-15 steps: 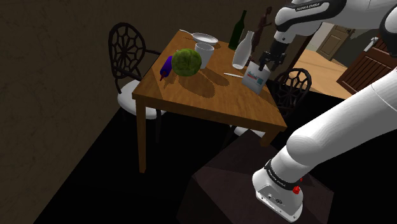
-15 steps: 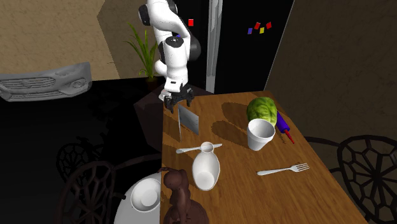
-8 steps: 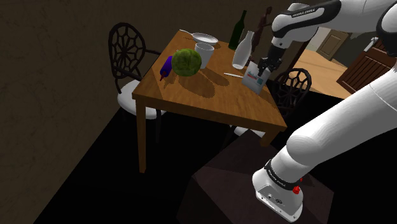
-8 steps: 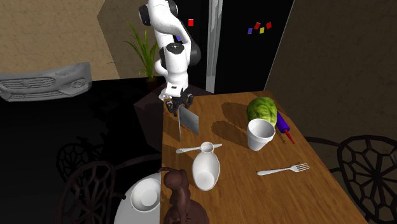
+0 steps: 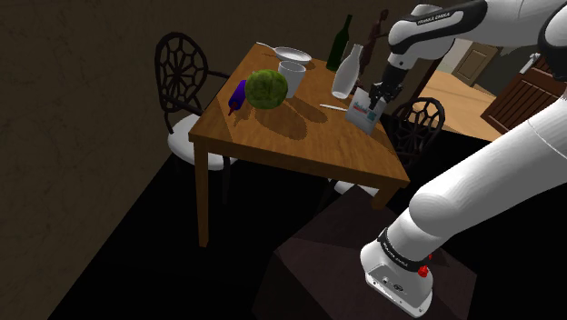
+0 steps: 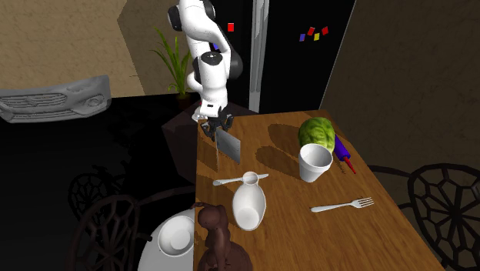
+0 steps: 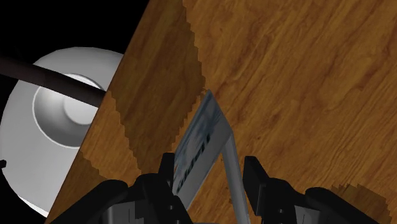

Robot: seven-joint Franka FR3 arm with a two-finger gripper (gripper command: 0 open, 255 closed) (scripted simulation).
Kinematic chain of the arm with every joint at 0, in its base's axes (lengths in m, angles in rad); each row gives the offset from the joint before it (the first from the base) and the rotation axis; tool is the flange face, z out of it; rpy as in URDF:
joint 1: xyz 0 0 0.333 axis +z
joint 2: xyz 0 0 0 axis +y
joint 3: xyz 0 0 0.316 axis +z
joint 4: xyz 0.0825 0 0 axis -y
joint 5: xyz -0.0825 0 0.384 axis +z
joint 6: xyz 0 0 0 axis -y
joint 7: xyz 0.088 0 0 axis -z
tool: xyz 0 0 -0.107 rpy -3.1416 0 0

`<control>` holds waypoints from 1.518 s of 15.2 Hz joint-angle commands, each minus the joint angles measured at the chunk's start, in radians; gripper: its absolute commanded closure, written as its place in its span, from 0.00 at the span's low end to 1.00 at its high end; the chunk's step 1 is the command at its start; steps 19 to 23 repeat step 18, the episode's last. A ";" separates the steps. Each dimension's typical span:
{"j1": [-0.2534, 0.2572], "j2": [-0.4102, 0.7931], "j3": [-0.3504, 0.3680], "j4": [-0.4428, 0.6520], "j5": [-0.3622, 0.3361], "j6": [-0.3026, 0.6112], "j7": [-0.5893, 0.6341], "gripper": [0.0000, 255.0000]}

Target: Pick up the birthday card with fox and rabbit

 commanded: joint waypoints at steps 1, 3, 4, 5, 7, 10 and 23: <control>0.000 0.001 0.000 0.001 0.000 -0.001 0.000 1.00; 0.001 -0.007 0.004 0.021 -0.002 -0.029 0.002 1.00; 0.001 -0.010 0.005 0.031 -0.002 -0.043 0.003 1.00; 0.001 -0.014 0.007 0.042 -0.003 -0.056 0.003 1.00; 0.002 -0.020 0.010 0.064 -0.004 -0.084 0.004 1.00; 0.003 -0.027 0.015 0.098 -0.005 -0.124 0.006 1.00; 0.005 -0.035 0.023 0.173 -0.004 -0.207 0.005 1.00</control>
